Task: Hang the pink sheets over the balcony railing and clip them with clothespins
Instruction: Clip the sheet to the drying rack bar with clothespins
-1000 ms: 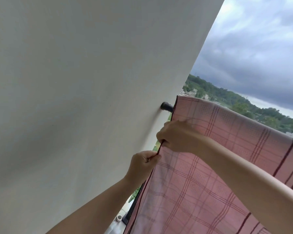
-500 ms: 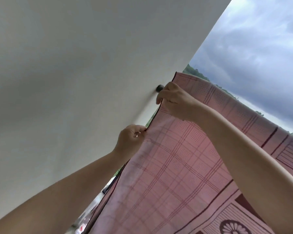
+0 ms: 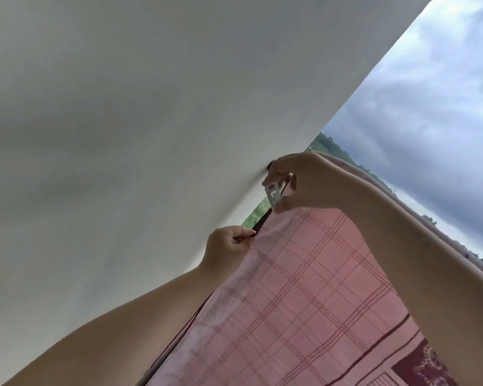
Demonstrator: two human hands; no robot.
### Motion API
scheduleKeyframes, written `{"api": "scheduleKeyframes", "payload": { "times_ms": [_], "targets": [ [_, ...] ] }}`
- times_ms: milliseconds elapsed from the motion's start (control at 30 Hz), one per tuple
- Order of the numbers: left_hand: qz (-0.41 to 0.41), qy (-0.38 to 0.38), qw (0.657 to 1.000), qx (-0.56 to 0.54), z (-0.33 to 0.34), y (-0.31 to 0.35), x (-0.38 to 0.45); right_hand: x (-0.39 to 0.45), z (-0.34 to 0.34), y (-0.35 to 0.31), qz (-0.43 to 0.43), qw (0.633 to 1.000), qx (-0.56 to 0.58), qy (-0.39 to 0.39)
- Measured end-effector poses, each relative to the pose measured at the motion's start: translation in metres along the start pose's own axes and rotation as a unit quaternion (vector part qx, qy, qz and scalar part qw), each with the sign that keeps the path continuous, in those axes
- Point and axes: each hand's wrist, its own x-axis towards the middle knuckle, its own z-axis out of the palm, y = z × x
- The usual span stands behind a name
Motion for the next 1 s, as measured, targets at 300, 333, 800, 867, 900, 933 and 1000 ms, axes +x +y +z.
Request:
{"api": "scheduleKeyframes", "payload": {
  "times_ms": [300, 333, 800, 867, 900, 933, 1000],
  "targets": [
    [0.024, 0.020, 0.999, 0.034, -0.004, 0.005, -0.002, 0.033, 0.022, -0.014, 0.037, 0.996, -0.001, -0.087],
    [0.021, 0.018, 0.999, 0.035, -0.005, 0.006, -0.002, 0.035, 0.024, -0.014, 0.042, 0.995, -0.003, -0.095],
    [-0.039, 0.004, 0.999, -0.027, -0.003, 0.008, -0.004, 0.040, 0.035, -0.016, 0.063, 0.993, 0.006, -0.101],
    [-0.049, 0.009, 0.998, -0.045, -0.002, 0.007, -0.004, 0.039, 0.039, -0.013, 0.068, 0.991, -0.004, -0.118],
    [-0.053, 0.013, 0.997, -0.048, -0.002, 0.006, -0.004, 0.038, 0.040, -0.012, 0.069, 0.990, -0.007, -0.122],
    [-0.054, 0.014, 0.997, -0.046, -0.002, 0.006, -0.003, 0.038, 0.040, -0.010, 0.071, 0.990, -0.008, -0.122],
    [-0.048, 0.014, 0.998, -0.043, -0.001, 0.006, -0.003, 0.036, 0.039, -0.007, 0.073, 0.990, -0.005, -0.118]
  ]
}}
